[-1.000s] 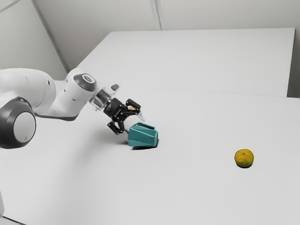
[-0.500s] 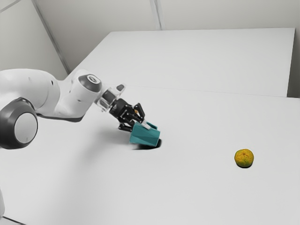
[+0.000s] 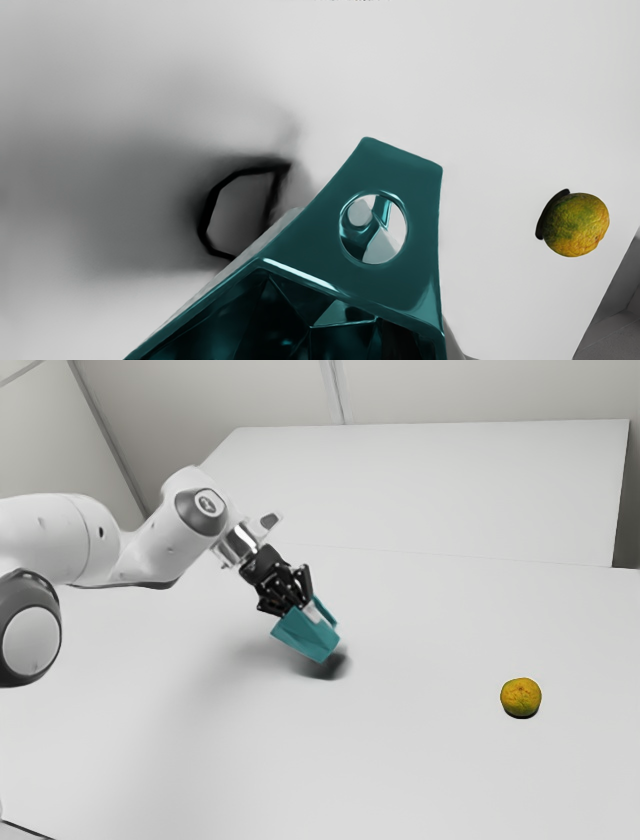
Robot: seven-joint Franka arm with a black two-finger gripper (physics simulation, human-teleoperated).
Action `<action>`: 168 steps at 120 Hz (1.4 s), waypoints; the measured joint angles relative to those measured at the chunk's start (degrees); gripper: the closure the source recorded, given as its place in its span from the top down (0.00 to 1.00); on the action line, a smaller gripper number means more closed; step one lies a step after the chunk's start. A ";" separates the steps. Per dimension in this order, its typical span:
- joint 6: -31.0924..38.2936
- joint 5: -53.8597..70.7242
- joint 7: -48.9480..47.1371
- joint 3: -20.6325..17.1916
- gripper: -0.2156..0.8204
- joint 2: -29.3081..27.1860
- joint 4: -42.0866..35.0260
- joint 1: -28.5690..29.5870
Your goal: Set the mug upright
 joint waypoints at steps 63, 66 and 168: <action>10.65 37.83 -5.41 -2.05 0.03 -15.09 -14.18 -1.93; 11.51 39.11 -5.73 -2.15 0.03 -15.59 -15.10 -2.03; 21.53 45.55 -11.84 -2.30 0.04 -11.78 -19.79 -1.75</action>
